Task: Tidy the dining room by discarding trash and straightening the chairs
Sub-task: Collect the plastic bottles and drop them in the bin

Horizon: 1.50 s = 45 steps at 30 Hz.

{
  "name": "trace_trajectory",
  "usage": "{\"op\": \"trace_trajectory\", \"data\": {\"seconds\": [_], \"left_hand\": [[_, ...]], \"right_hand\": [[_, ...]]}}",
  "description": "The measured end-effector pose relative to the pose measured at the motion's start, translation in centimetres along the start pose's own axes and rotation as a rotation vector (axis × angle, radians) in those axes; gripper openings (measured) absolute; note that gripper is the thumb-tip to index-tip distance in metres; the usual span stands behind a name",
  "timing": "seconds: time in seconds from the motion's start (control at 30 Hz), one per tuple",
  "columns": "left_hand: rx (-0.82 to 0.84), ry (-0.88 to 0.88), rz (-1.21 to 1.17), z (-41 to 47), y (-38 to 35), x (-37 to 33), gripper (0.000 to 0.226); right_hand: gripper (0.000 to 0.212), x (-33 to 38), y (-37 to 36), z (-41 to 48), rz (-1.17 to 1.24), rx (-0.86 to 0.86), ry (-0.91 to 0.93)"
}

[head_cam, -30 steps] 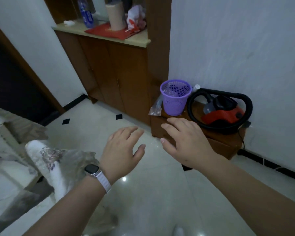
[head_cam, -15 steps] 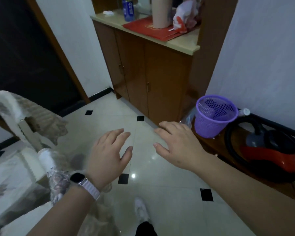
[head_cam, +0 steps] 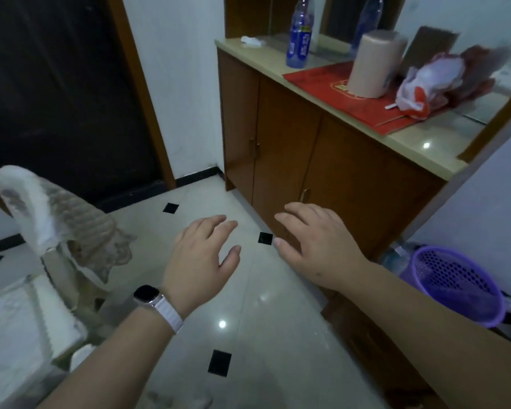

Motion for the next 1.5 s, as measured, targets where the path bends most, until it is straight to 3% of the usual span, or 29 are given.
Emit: {"op": "trace_trajectory", "data": {"seconds": [0.33,0.6,0.87,1.07,1.5], "left_hand": [[0.023,0.193,0.089,7.4,-3.1,9.0,0.048],[0.081,0.336,0.229,19.6,-5.3,14.3,0.049],[0.036,0.411,0.270,29.0,-6.2,18.7,0.047],[0.019,0.509,0.315,31.8,-6.2,26.4,0.047],[-0.002,0.572,0.322,38.7,-2.7,50.6,0.047]], "right_hand": [[0.046,-1.8,-6.0,15.4,0.092,0.078,0.173],[0.059,-7.9,-10.9,30.4,0.249,0.153,0.239],[0.052,-11.2,-13.3,43.9,0.288,0.135,0.306],[0.061,-8.0,-16.9,53.0,0.274,0.209,0.437],[0.053,7.5,-23.4,74.3,0.152,0.212,0.579]]}}
Point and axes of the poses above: each hand's wrist, its own z-axis towards the middle knuckle, its own y-axis out of the back of the hand, x = y × z, the point moved 1 cm from there along z, towards the middle knuckle, and after that the axes turned 4 degrees about y, right-handed, at the moved point
